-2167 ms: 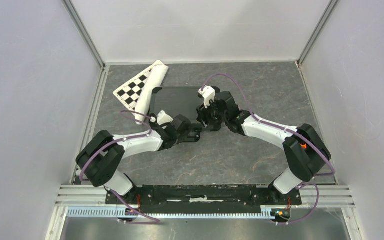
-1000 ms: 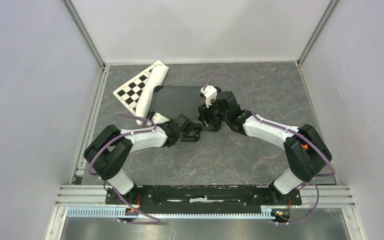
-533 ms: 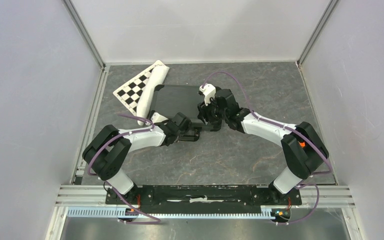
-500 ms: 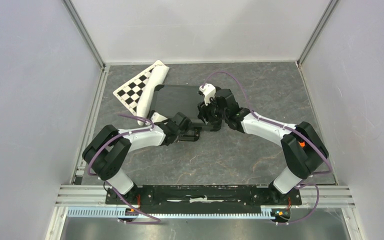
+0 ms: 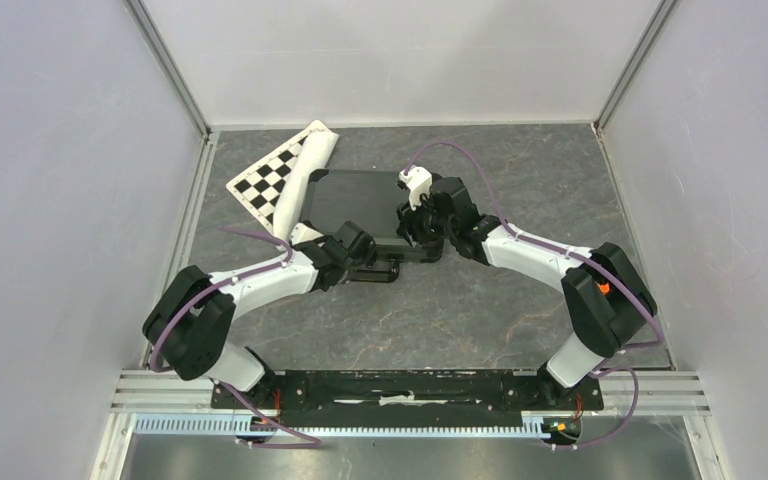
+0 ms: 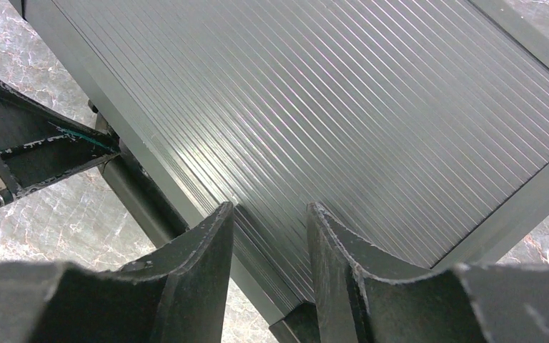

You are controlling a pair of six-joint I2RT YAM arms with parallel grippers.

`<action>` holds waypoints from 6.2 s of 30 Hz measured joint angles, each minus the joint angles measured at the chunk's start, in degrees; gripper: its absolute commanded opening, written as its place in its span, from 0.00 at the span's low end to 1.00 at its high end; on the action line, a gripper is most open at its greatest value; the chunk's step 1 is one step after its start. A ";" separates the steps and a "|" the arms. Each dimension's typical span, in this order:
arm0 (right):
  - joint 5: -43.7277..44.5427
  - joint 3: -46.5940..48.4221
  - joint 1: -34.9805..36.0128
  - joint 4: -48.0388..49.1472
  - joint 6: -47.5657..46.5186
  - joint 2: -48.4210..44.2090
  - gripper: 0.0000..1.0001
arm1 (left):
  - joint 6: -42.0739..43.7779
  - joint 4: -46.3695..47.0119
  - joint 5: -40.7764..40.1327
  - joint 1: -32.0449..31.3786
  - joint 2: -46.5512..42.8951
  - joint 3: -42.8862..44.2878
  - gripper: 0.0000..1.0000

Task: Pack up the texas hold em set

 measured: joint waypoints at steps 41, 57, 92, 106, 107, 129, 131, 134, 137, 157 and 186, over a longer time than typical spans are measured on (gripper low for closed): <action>-1.57 0.26 -0.37 1.25 0.66 0.81 0.45 | 0.04 6.23 8.02 0.04 2.43 0.52 0.02; -2.19 0.26 -0.37 1.27 0.83 0.81 0.44 | 0.02 7.78 9.01 -0.09 3.87 0.44 0.02; -2.58 -0.42 -0.42 2.78 1.25 0.90 0.43 | -3.17 5.40 4.50 -1.38 5.01 0.48 0.02; -2.78 -0.42 -0.42 2.80 1.22 0.90 0.43 | -5.88 4.22 0.26 -0.48 3.02 -0.63 0.02; -2.80 -0.42 -0.42 2.80 1.22 0.90 0.43 | -5.92 3.80 -0.07 -0.48 1.99 -0.90 0.02; -2.78 -0.42 -0.44 2.82 1.22 0.90 0.42 | -7.15 -2.47 1.99 -0.66 -3.80 0.07 0.02; -2.78 -0.42 -0.44 2.82 1.22 0.90 0.41 | -7.15 -2.32 1.90 -0.76 -4.24 -0.50 0.02; -2.78 -0.42 -0.48 2.84 1.22 0.90 0.41 | -7.15 -1.64 1.90 -0.85 -5.22 -0.68 0.02; -2.78 -0.42 -0.52 2.86 1.22 0.90 0.41 | -7.85 -0.90 2.27 -1.05 -5.68 -0.68 0.02; -2.75 -0.42 -0.55 2.86 1.22 0.90 0.40 | -14.10 -4.22 9.46 -1.49 3.04 4.48 0.02; -2.78 -0.46 -0.63 2.93 1.25 0.92 0.38 | -19.10 2.67 6.58 -2.38 8.26 2.80 0.02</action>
